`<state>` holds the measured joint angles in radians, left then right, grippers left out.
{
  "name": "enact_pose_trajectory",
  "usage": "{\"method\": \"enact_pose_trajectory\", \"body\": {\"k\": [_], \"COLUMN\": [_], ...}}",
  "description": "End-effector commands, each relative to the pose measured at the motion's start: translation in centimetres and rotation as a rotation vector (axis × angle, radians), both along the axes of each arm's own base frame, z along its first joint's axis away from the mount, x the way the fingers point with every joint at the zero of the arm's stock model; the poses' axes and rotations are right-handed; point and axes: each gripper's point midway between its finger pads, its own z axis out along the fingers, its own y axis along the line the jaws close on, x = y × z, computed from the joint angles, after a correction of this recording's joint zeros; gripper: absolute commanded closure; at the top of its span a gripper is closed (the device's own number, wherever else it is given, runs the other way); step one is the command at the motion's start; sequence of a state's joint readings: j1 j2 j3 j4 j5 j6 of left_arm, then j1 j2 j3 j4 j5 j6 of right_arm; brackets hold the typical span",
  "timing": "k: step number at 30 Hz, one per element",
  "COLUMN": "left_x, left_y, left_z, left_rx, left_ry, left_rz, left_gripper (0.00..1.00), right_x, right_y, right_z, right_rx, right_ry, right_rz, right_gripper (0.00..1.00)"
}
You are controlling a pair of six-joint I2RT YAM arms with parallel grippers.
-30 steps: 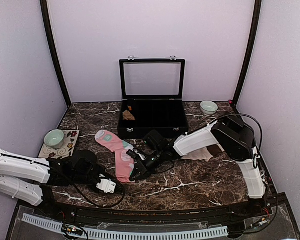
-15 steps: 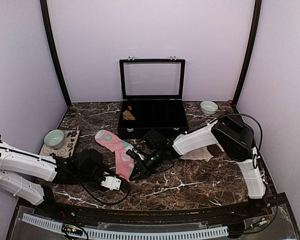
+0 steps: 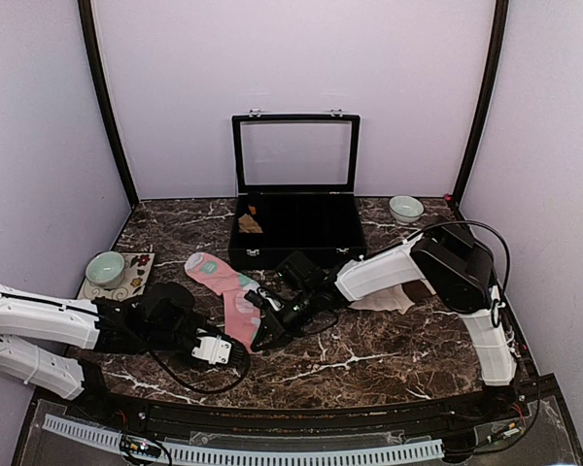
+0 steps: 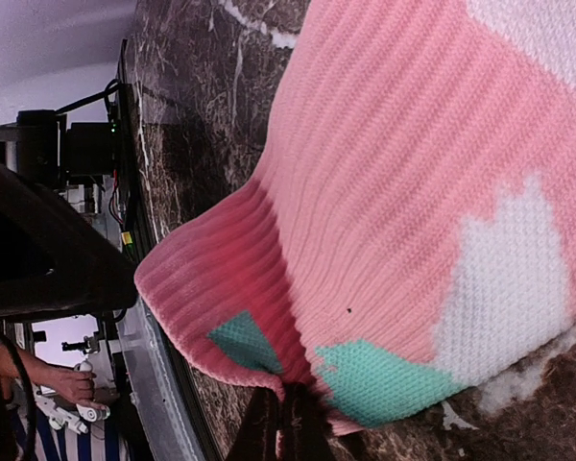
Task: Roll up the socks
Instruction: Roll the sock at the center of the board.
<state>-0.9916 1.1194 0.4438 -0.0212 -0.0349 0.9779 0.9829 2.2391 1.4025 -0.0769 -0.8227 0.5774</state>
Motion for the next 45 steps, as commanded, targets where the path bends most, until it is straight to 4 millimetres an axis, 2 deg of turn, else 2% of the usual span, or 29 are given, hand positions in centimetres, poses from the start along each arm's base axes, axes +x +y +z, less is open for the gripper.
{"method": "enact_pose_trajectory", "body": {"k": [1, 7, 12, 15, 19, 28, 40, 45], "left_x": [-0.1, 1.0, 0.8, 1.5, 2.3, 1.1, 0.6, 1.6], "left_y": [-0.6, -1.1, -1.8, -2.0, -1.8, 0.4, -1.1, -0.3], "left_z": [-0.8, -2.0, -1.6, -1.3, -0.1, -2.6, -2.7, -4.1], "left_rx": [0.039, 0.086, 0.071, 0.055, 0.037, 0.115, 0.106, 0.171], "left_ry": [0.056, 0.024, 0.050, 0.018, -0.027, 0.056, 0.118, 0.055], "left_rz": [-0.002, -0.005, -0.015, 0.007, 0.037, 0.069, 0.017, 0.025], "left_gripper": [0.73, 0.73, 0.75, 0.76, 0.73, 0.66, 0.69, 0.71], "right_x": [0.4, 0.4, 0.3, 0.3, 0.2, 0.2, 0.3, 0.3], "right_y": [-0.3, -0.3, -0.3, -0.3, -0.4, -0.3, -0.4, -0.5], "right_z": [-1.3, -1.1, -1.1, -1.1, -1.2, -1.0, -1.1, -1.1], "right_rx": [-0.048, -0.035, -0.028, -0.024, -0.020, -0.011, -0.011, -0.010], "right_ry": [-0.012, -0.013, -0.012, -0.015, -0.009, -0.018, -0.020, -0.024], "right_rz": [-0.020, -0.026, -0.029, -0.030, -0.031, -0.032, -0.037, -0.036], "right_gripper": [1.00, 1.00, 1.00, 1.00, 1.00, 1.00, 1.00, 1.00]}}
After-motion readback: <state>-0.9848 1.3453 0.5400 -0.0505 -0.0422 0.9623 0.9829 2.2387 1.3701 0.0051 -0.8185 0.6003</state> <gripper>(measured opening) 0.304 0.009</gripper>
